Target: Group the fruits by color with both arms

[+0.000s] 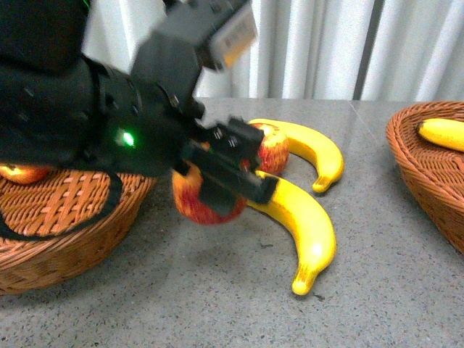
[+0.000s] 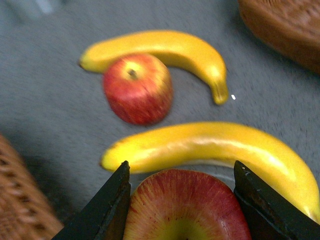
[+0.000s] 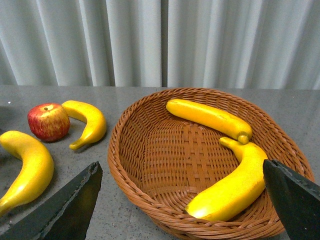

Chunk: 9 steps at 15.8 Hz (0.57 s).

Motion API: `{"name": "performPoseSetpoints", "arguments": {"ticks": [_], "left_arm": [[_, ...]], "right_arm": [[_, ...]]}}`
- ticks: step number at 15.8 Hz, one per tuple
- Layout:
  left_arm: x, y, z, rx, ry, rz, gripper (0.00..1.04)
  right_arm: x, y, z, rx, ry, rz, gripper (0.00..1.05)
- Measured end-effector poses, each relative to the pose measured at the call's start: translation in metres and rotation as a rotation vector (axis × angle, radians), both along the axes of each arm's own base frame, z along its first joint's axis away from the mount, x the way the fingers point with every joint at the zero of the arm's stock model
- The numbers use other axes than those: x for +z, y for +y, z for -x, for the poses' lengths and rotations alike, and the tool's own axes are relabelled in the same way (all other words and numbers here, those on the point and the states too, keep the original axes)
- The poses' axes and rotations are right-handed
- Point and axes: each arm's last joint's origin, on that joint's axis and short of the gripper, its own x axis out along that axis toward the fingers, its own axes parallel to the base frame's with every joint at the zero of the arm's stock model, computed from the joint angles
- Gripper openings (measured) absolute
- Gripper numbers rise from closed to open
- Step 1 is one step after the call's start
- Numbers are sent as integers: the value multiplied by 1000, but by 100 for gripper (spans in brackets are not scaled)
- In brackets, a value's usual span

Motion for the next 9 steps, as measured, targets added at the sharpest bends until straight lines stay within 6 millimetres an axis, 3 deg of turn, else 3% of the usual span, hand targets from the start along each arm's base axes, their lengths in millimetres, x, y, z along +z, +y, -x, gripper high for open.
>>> {"name": "performPoseSetpoints", "arguments": {"ticks": [2, 3, 4, 7, 9], "left_arm": [[35, 30, 5, 172, -69, 73, 54], [40, 46, 3, 278, -54, 101, 54], [40, 52, 2, 311, -51, 107, 54], [18, 100, -2, 588, 36, 135, 54], [6, 112, -4, 642, 69, 143, 54]], "right_arm": [[0, 0, 0, 0, 0, 0, 98], [0, 0, 0, 0, 0, 0, 98], [0, 0, 0, 0, 0, 0, 98], [0, 0, 0, 0, 0, 0, 98], [0, 0, 0, 0, 0, 0, 98]]}}
